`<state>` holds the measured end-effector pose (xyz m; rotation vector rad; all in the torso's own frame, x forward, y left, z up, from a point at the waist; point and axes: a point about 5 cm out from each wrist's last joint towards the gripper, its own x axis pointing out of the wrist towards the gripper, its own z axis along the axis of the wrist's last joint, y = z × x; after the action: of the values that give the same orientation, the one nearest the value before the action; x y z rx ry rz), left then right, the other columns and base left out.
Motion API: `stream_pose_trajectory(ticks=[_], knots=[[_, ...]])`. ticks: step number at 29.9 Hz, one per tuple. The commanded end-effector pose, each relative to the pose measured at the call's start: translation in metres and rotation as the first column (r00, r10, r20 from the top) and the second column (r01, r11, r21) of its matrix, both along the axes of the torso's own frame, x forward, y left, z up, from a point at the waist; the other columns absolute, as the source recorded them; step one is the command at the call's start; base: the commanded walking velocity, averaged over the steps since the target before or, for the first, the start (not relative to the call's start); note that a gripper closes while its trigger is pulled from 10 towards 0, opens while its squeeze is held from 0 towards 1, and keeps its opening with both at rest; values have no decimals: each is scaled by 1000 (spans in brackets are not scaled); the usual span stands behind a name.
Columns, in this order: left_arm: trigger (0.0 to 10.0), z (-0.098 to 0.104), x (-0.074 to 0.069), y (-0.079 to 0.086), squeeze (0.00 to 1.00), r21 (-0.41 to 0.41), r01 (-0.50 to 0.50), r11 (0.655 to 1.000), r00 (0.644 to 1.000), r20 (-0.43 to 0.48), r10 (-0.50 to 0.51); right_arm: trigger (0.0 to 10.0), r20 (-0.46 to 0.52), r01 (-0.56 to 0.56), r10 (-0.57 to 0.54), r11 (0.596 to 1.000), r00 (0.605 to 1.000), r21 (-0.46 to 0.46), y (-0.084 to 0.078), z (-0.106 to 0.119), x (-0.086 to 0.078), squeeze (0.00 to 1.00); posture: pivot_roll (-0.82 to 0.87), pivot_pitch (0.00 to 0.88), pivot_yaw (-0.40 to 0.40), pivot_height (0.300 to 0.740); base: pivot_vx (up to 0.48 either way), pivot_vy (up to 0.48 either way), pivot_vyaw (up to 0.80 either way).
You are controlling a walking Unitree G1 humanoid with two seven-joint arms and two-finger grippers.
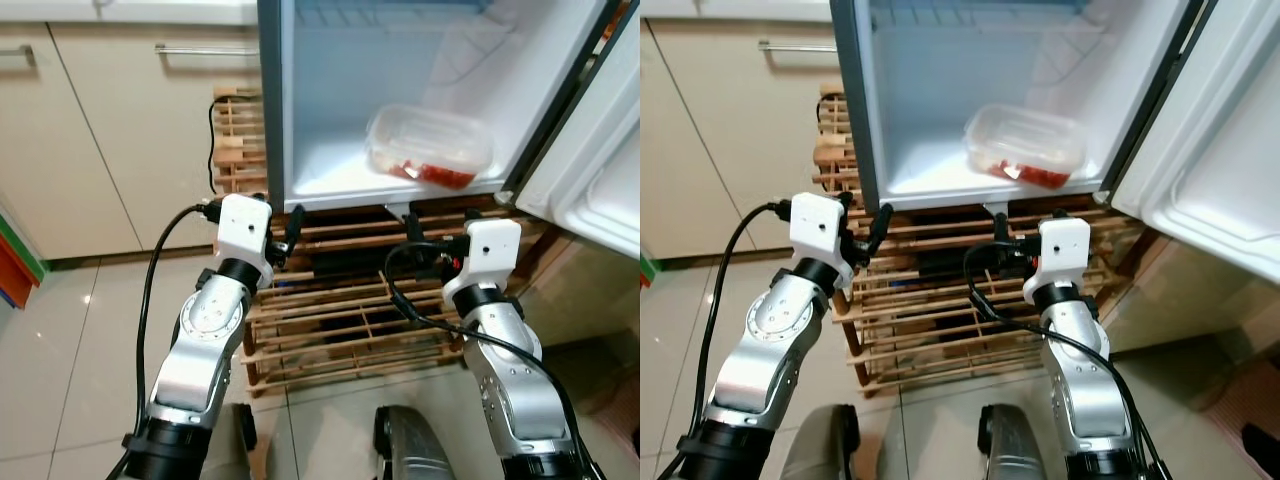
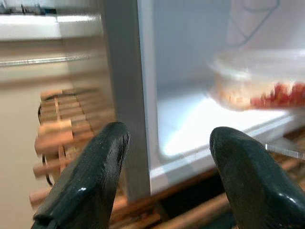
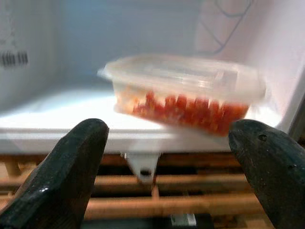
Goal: Restocking fridge
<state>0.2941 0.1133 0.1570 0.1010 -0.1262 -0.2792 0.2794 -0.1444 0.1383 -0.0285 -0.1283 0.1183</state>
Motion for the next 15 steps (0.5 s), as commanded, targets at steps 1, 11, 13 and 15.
stream_pose_trajectory(ticks=[1,11,13,15], knots=[[10000,5,-1,-2,0,6,9,1000,999,31,-9,10000,18,5,-5,1000,1000,0,-2,3,3,0,-80,0,-57,693,0,0,0],[10000,10,-1,-4,0,20,11,1000,998,66,-12,10000,22,9,-9,1000,1000,-9,-3,1,3,0,-82,0,-56,738,0,0,0],[10000,9,-2,-4,0,28,20,999,998,67,-22,10000,10,25,-25,1000,1000,-14,-5,-1,4,0,-83,0,-55,740,0,0,0],[10000,7,-2,-5,0,20,28,999,998,53,-29,10000,-3,32,-32,999,999,-18,-5,-3,4,0,-84,0,-54,740,0,-465,0]])
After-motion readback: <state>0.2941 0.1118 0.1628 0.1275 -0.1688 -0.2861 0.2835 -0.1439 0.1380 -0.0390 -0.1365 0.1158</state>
